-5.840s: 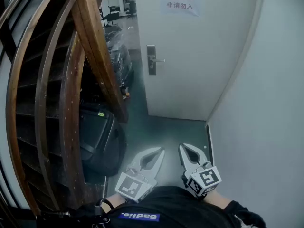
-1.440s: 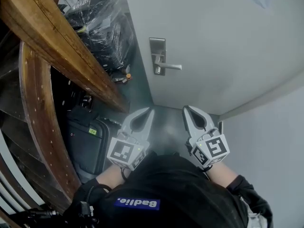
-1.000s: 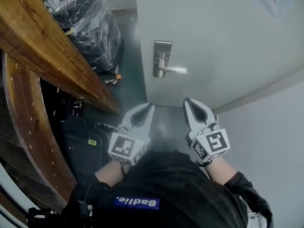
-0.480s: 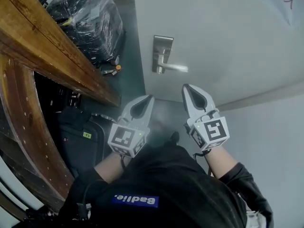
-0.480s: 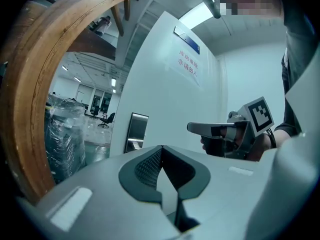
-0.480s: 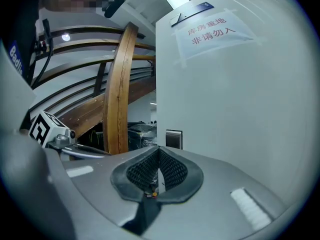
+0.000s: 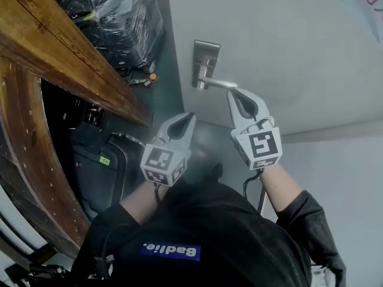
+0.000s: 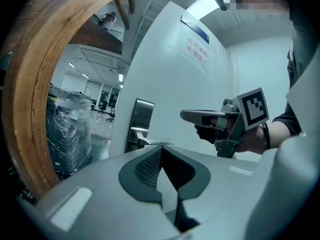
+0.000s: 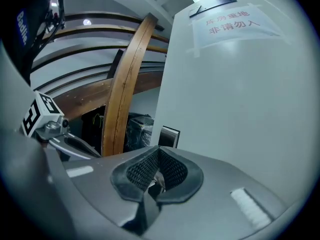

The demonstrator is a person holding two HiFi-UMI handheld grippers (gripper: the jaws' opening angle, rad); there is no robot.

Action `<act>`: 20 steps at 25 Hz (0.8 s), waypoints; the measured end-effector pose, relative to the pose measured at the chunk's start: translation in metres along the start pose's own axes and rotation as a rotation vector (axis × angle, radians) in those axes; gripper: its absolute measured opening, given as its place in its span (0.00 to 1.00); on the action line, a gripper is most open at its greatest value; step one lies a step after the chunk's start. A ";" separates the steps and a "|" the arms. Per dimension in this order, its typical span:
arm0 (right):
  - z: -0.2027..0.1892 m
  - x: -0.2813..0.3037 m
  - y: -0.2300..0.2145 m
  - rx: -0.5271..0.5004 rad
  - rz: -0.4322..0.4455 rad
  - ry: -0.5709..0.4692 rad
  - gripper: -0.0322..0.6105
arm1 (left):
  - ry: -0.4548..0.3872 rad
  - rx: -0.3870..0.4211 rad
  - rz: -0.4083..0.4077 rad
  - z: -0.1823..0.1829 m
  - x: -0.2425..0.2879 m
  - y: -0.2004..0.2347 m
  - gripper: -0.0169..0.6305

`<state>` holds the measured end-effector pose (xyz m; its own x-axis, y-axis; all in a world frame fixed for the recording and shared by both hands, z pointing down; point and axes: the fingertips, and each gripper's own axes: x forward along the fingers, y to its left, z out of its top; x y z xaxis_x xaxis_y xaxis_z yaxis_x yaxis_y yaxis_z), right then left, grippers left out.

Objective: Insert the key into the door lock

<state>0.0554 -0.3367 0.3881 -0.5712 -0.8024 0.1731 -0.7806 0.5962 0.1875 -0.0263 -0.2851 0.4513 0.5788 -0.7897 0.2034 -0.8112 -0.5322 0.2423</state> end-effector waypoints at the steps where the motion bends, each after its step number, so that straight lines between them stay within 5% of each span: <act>1: -0.003 0.006 -0.001 -0.028 0.004 0.013 0.06 | 0.008 -0.013 0.004 -0.004 0.004 0.004 0.06; 8: -0.022 0.047 0.005 -0.182 0.047 0.105 0.06 | 0.060 -0.109 0.023 -0.031 0.031 0.031 0.06; 20: -0.026 0.059 0.004 -0.186 0.031 0.125 0.06 | 0.102 -0.145 0.026 -0.044 0.055 0.050 0.06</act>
<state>0.0255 -0.3806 0.4241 -0.5490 -0.7811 0.2976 -0.6967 0.6243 0.3534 -0.0309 -0.3419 0.5159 0.5693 -0.7635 0.3049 -0.8097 -0.4563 0.3690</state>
